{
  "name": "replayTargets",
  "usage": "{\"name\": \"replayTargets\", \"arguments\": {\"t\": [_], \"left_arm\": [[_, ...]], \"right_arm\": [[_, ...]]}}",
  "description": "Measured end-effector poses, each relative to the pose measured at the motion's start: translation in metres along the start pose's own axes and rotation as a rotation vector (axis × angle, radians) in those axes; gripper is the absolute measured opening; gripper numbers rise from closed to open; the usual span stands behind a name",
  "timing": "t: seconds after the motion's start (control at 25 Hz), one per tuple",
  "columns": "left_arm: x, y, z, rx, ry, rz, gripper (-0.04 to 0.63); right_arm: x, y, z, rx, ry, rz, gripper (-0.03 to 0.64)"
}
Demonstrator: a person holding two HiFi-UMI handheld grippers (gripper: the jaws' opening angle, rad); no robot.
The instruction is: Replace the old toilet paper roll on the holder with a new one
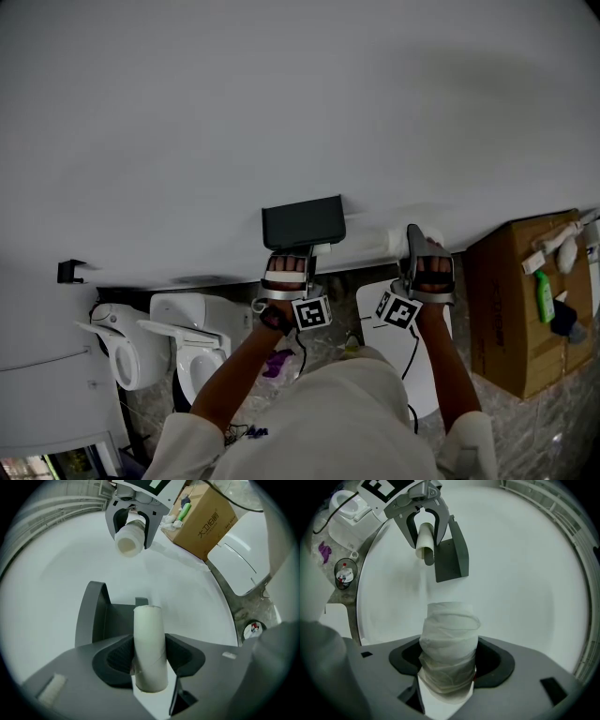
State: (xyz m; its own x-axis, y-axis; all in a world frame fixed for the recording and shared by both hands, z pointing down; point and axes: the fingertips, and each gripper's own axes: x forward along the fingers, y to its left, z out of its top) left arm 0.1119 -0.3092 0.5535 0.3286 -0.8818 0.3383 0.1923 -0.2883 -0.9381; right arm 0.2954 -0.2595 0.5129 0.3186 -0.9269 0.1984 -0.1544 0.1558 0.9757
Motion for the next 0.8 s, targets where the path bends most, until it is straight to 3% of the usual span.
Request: {"name": "replayTargets", "arguments": {"t": [0.8], "left_arm": [[0.008, 0.015, 0.081, -0.023, -0.115, 0.012, 0.196]], "right_arm": [[0.003, 0.009, -0.033, -0.006, 0.055, 0.034, 0.293]]}}
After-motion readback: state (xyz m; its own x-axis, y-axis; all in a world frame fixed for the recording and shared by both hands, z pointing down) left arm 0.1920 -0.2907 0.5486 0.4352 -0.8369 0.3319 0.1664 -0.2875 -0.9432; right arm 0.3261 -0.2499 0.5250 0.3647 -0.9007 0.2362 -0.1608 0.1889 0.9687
